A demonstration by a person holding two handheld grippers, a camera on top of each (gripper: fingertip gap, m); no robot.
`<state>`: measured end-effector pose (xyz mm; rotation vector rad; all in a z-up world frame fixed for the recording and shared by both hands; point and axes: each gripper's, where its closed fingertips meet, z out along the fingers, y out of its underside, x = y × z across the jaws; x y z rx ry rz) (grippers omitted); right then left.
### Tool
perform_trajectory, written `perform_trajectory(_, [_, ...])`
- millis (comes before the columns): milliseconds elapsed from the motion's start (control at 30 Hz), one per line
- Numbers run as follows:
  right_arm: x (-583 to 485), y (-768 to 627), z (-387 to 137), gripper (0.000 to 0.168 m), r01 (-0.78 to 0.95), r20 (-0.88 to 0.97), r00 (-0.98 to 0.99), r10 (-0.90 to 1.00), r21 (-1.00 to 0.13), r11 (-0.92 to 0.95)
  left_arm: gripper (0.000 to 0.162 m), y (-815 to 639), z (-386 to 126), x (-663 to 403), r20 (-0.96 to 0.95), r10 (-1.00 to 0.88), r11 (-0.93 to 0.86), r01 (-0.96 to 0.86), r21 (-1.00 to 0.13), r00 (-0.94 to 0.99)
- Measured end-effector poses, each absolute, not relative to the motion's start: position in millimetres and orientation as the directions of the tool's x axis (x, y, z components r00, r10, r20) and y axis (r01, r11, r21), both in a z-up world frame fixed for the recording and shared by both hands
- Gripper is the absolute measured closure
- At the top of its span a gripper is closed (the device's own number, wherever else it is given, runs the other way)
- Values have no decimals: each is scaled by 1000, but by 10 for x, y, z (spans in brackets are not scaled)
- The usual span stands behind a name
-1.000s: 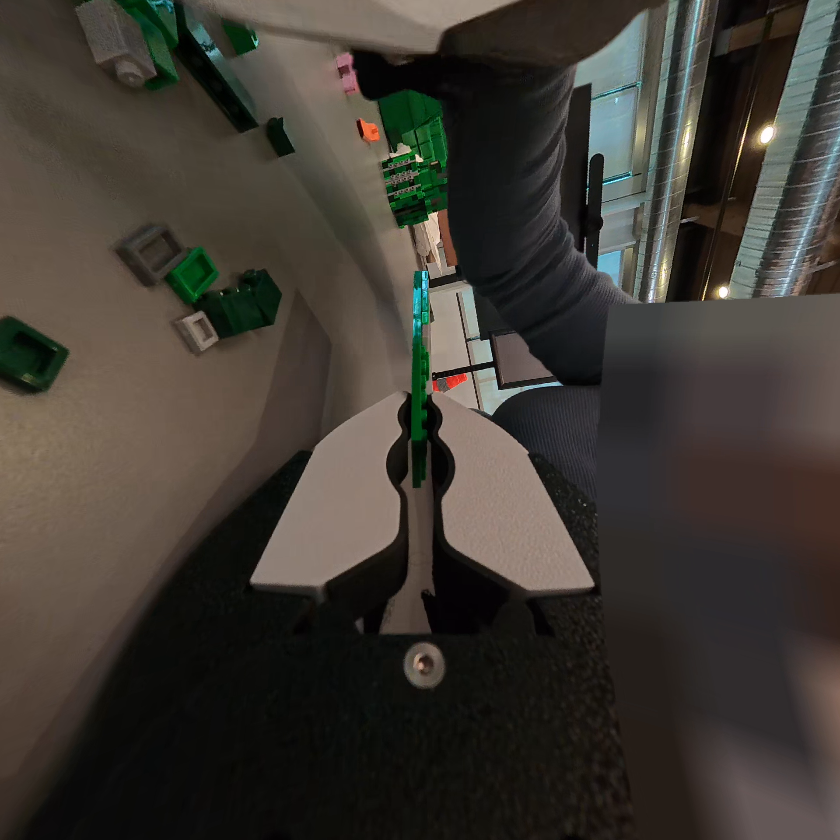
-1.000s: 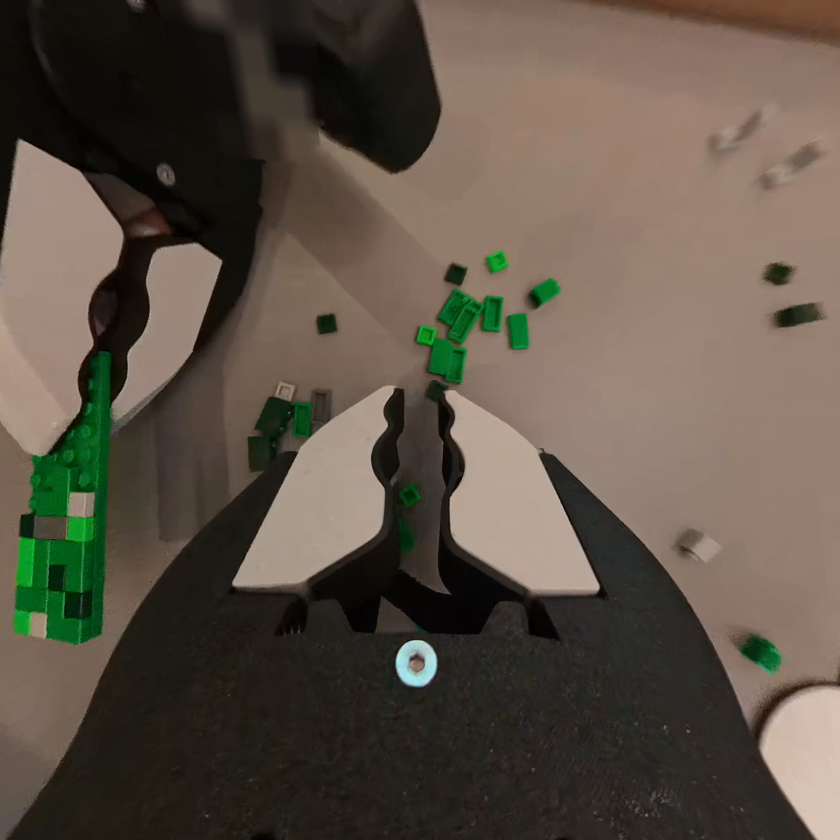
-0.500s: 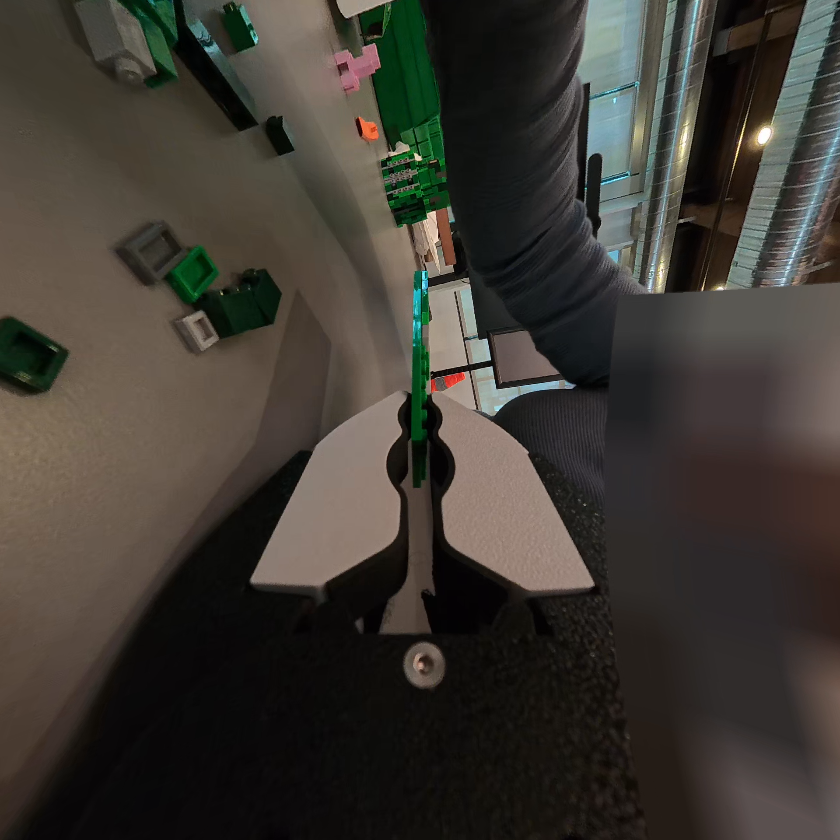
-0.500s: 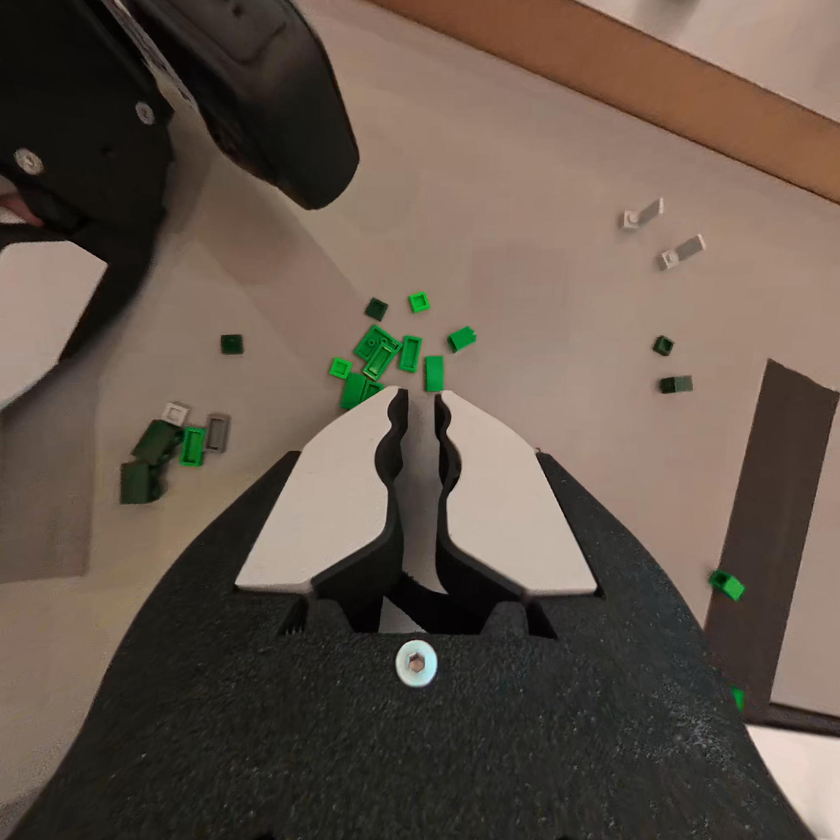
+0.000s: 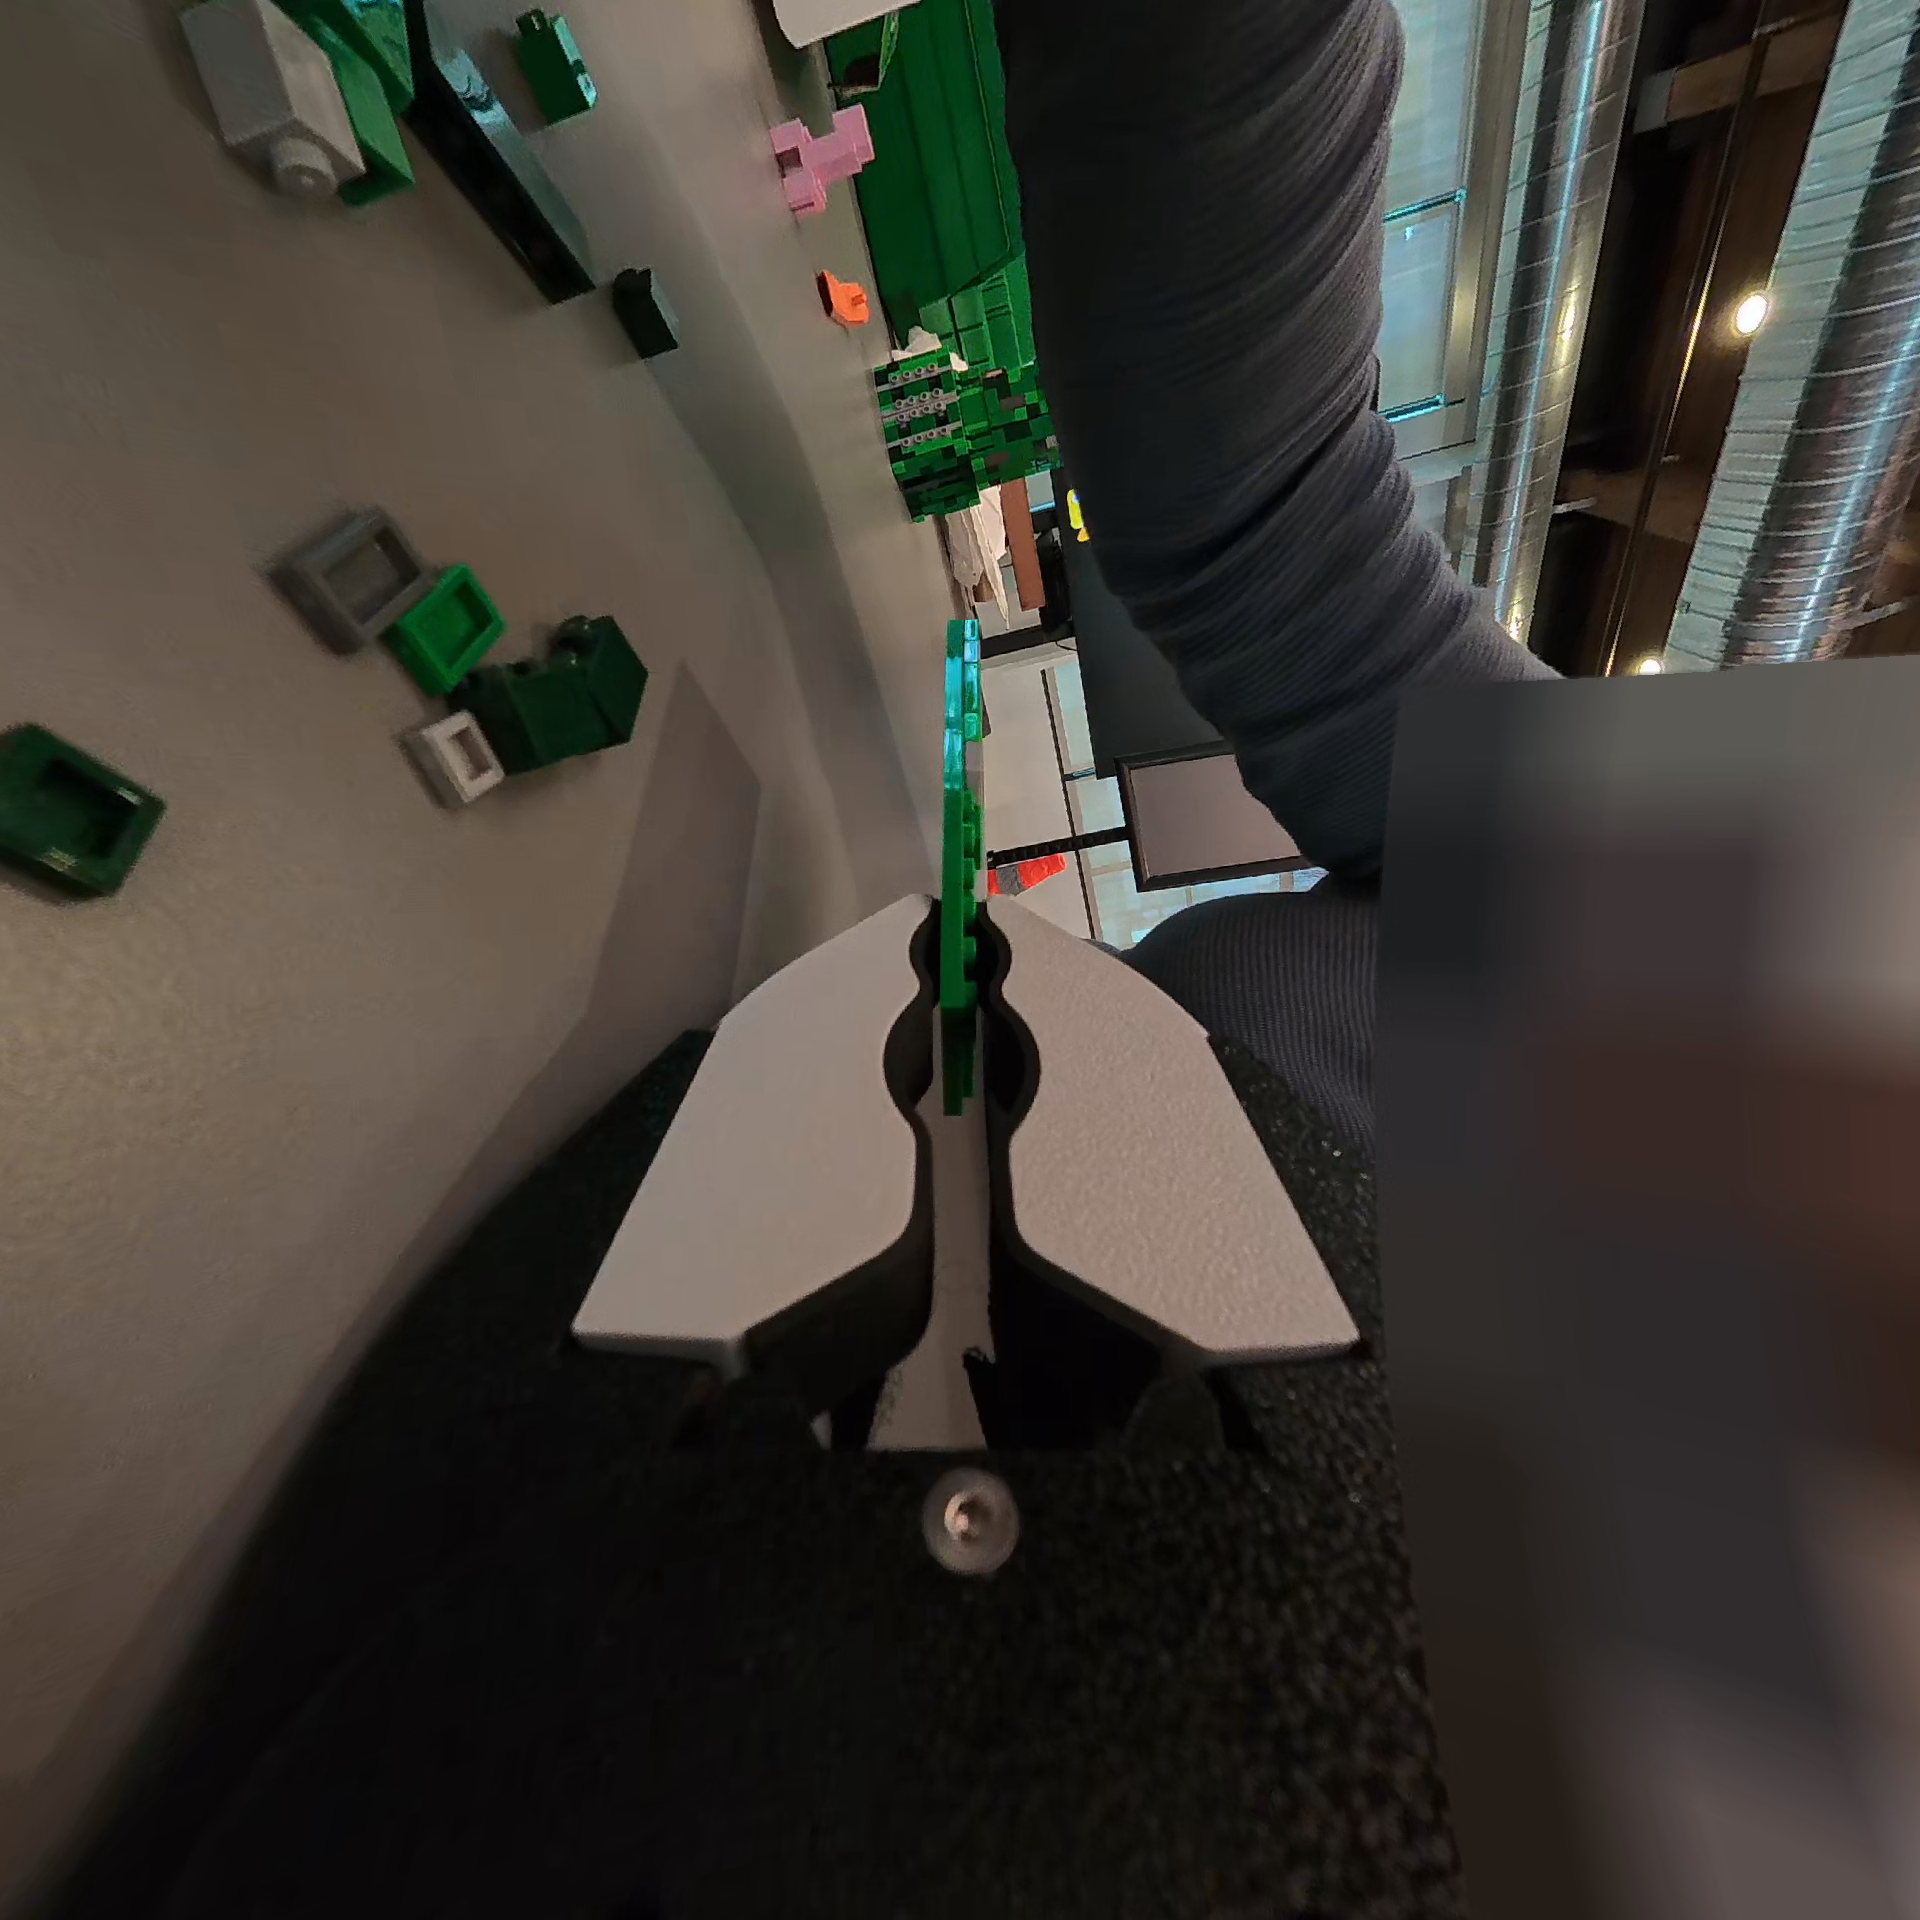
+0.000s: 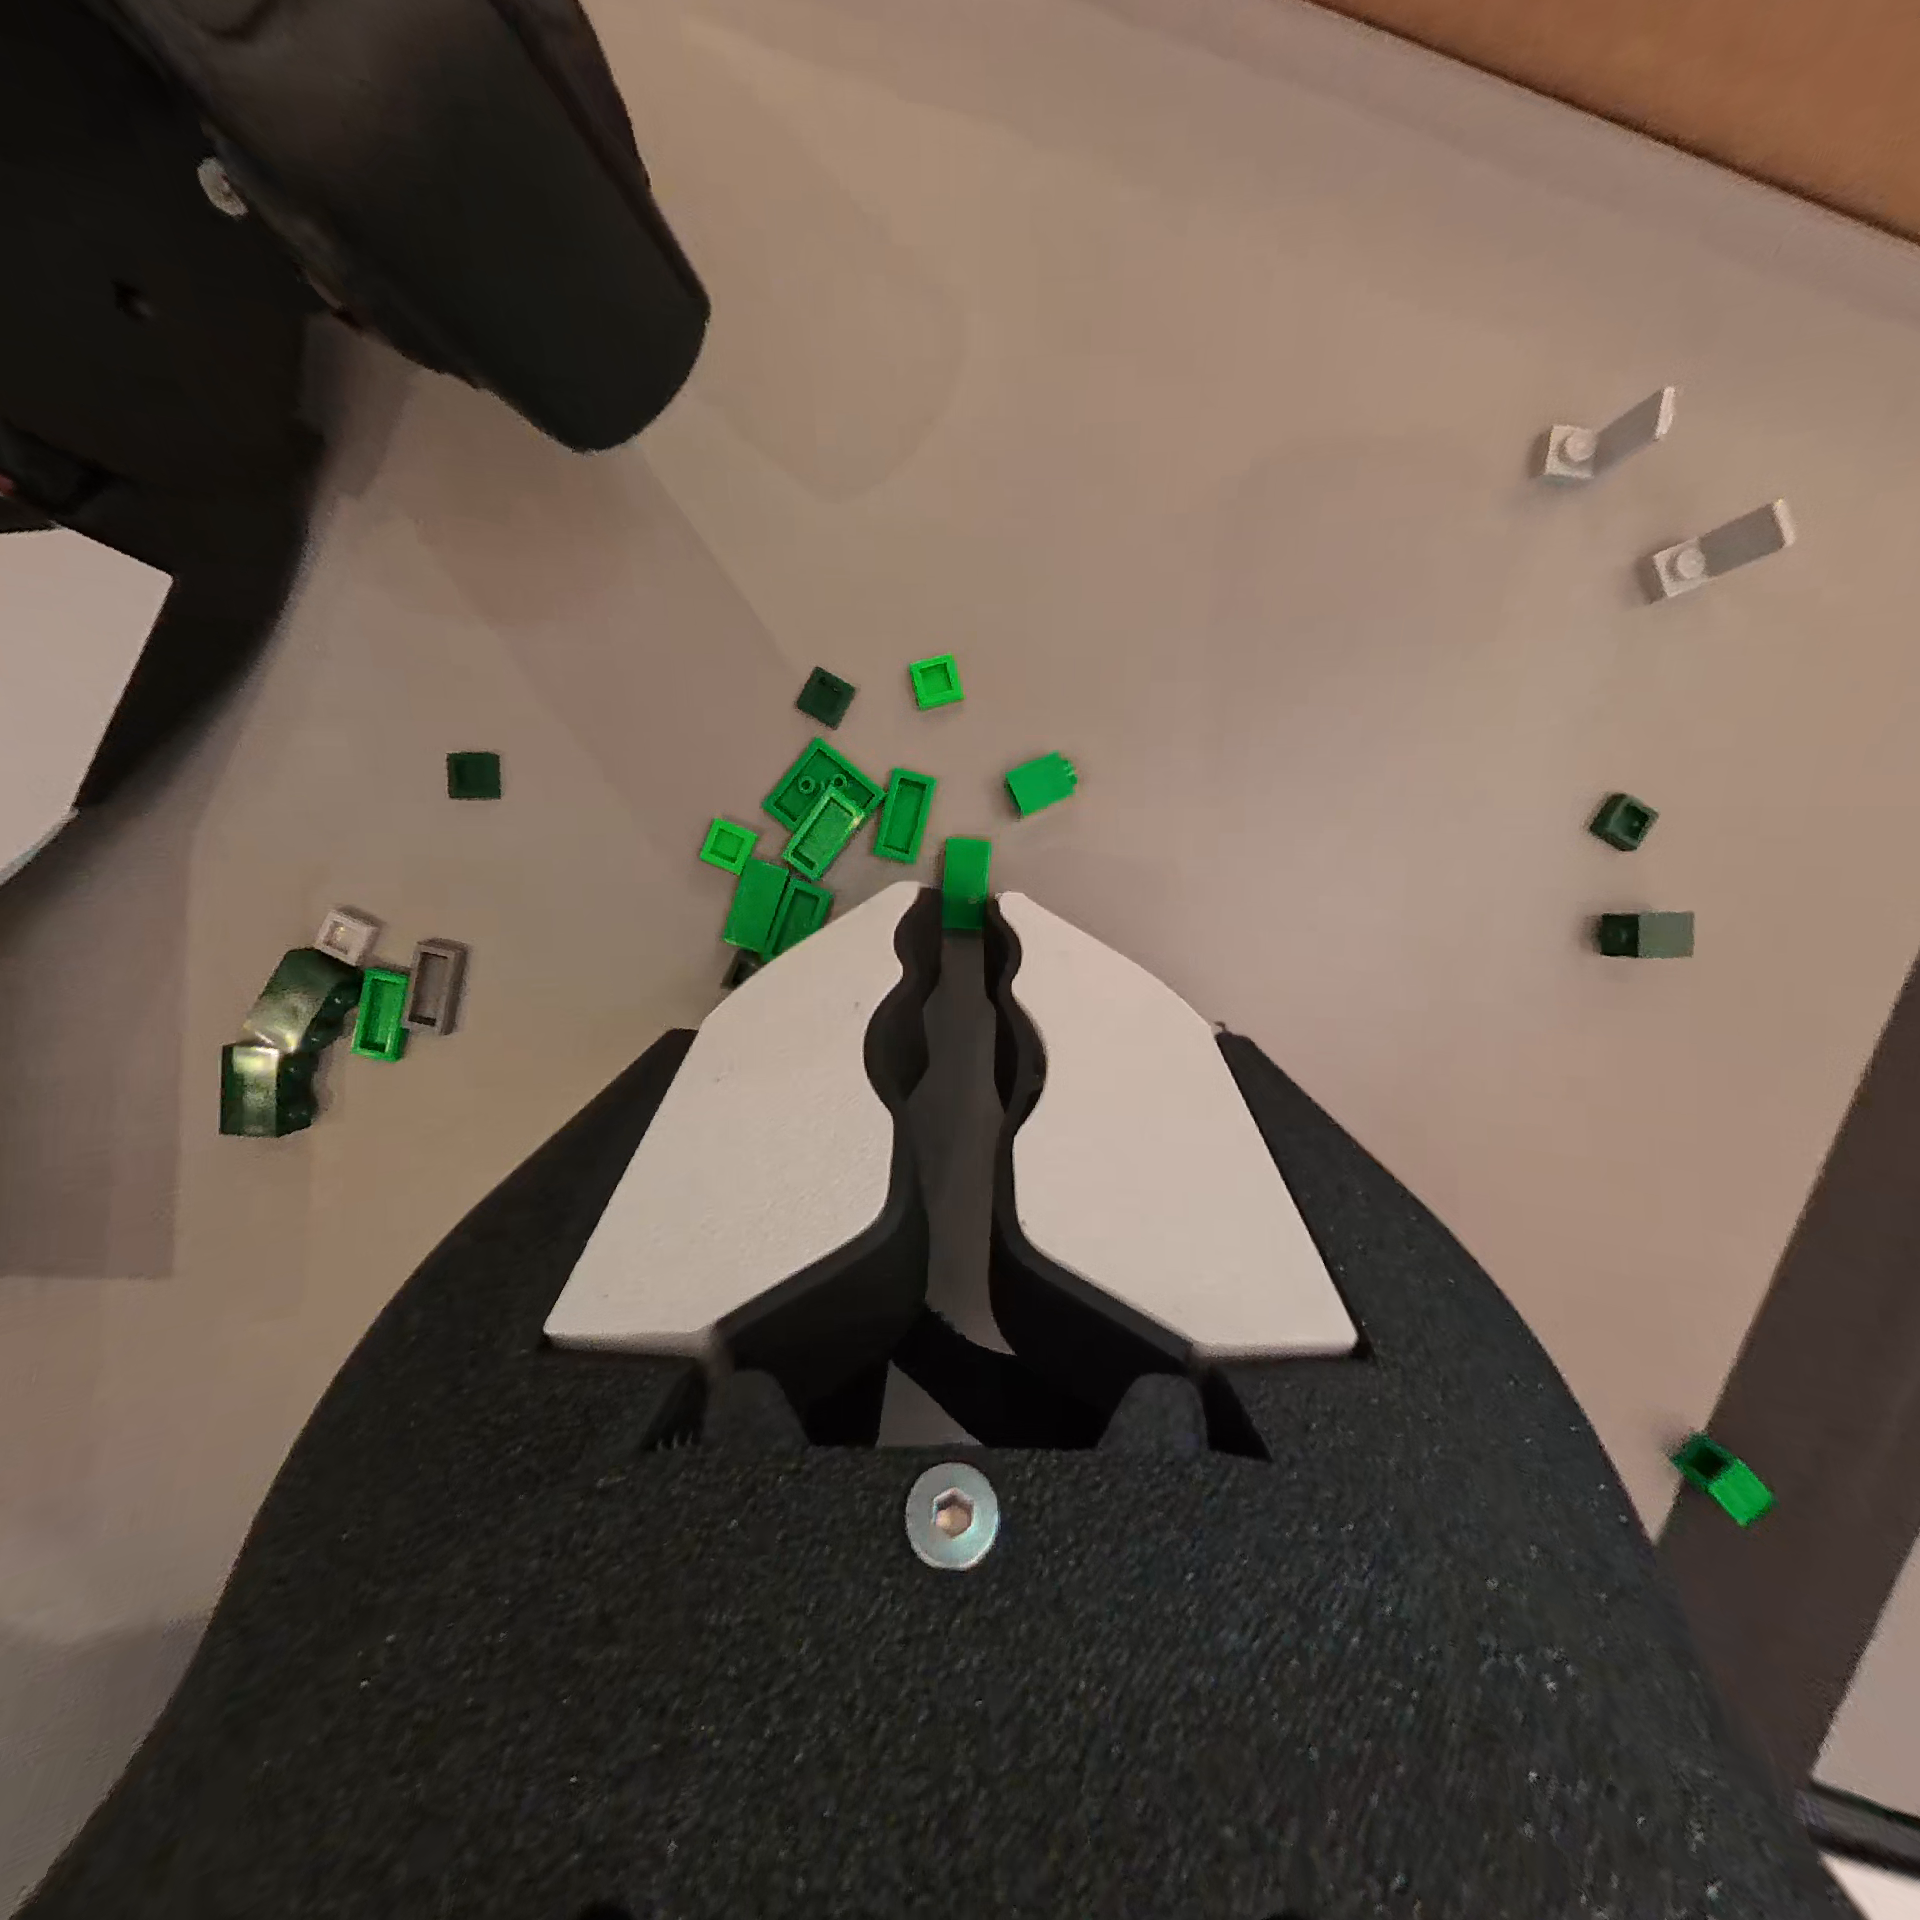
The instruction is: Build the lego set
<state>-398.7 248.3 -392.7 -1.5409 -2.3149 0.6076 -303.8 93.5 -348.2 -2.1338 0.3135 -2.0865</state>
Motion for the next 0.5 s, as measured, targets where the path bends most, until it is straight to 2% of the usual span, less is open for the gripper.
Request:
perform_trajectory(67, [-3937, 2493, -3833, 161, 781, 60, -362, 930, -525, 338, 158, 949, -3486, -3039, 969, -245, -969, -41, -244, 23])
perform_trajectory(267, [-3422, 2056, -3217, 161, 643, 159, -269, 950, -705, 300, 158, 1045, -3499, -3049, 973, -225, -974, 8, -226, 50])
perform_trajectory(500, [-2924, 1264, -3209, 161, 624, 302, -240, 923, -680, 385, 158, 1132, -3504, -3046, 976, -205, -976, 59, -209, 69])
